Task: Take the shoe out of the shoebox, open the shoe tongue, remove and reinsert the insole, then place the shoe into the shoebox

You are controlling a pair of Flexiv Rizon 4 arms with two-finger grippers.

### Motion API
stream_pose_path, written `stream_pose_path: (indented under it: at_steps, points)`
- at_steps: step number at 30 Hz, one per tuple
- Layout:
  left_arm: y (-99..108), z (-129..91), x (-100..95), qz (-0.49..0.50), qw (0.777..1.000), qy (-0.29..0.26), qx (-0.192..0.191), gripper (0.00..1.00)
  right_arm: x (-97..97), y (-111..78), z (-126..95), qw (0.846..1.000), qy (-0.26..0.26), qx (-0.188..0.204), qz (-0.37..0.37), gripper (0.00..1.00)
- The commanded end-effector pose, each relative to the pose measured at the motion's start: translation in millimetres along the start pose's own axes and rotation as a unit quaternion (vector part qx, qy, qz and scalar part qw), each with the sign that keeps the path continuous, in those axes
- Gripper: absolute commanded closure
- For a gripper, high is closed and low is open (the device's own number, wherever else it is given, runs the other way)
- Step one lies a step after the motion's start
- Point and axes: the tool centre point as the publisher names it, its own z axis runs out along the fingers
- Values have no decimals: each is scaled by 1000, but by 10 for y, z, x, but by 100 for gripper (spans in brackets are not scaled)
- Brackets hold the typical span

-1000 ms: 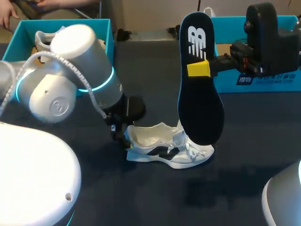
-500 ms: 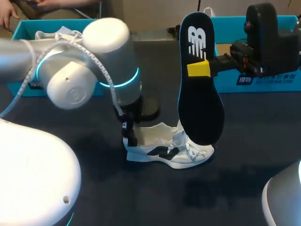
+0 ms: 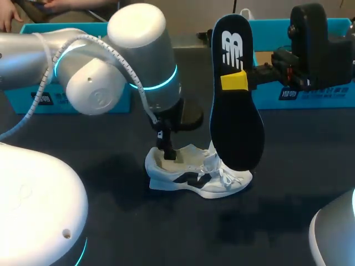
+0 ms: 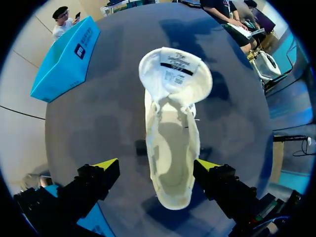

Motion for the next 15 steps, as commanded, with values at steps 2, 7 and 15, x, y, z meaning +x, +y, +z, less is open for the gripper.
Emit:
stream_pose_path:
  at_steps: [2, 7, 15]
  points:
    - [-112, 333, -157, 0, 1000, 10, -4, 0, -25, 24, 36, 1000, 1, 3, 1, 100]
    - [-151, 490, -163, 2, 1000, 15, -5, 2, -25, 24, 36, 1000, 1, 3, 1, 100]
    - [-169, 678, -133, -4, 1000, 23, -12, 27, -25, 24, 36, 1000, 1, 3, 1, 100]
